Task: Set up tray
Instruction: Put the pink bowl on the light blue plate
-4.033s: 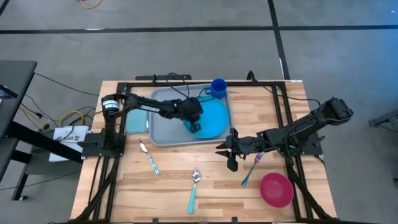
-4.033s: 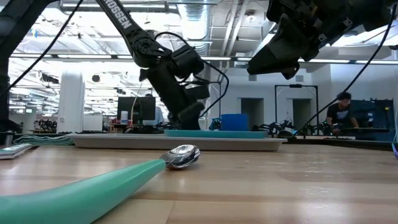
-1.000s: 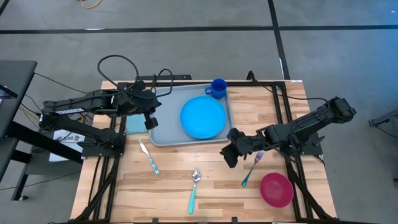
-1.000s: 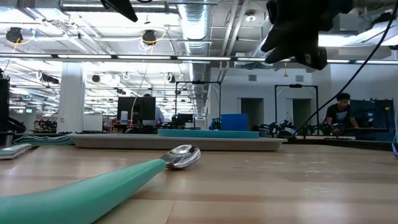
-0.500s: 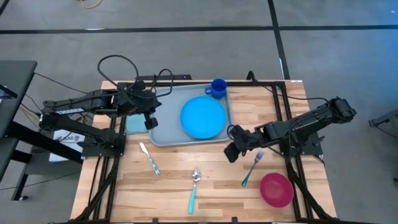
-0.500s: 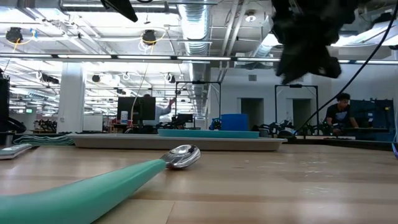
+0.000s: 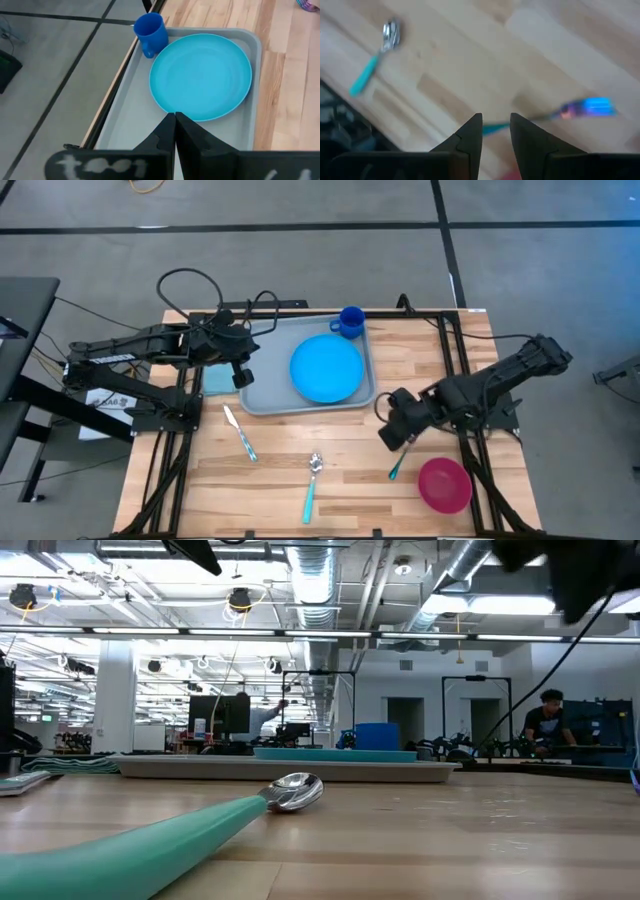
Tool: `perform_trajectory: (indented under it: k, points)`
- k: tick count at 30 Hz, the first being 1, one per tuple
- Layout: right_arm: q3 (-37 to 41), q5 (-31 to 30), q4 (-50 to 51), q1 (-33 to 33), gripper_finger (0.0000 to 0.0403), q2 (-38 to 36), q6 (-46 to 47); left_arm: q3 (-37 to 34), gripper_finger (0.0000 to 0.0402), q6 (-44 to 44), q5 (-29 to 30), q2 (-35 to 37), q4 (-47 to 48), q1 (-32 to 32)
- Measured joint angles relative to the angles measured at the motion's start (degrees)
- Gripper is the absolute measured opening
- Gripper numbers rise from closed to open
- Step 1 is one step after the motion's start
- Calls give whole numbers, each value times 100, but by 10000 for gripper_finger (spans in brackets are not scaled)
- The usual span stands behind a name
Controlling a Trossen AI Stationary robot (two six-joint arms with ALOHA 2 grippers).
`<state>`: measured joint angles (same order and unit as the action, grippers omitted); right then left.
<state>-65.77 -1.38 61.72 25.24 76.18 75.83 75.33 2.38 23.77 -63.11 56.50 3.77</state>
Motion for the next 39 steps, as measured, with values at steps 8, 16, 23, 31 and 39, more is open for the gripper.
perform_trajectory:
  k: [8, 16, 23, 31, 39]
  points:
    - [-71, 3, 750, 1197, 93, 2, 1675, 0, 0, 3, -2, -2, 1, 1]
    - [243, 6, 714, 2130, 93, 158, 2895, 0, 0, -23, -2, -2, 1, 2]
    - [443, 4, 501, 2696, 93, 420, 3638, 0, 0, 2, -2, -2, 1, 1]
    - [445, 93, 473, 3108, 93, 769, 3644, 0, 0, -21, -2, -2, 1, 2]
    - [445, 405, 725, 3376, 98, 938, 3624, 0, 0, 1, -2, -2, 1, 2]
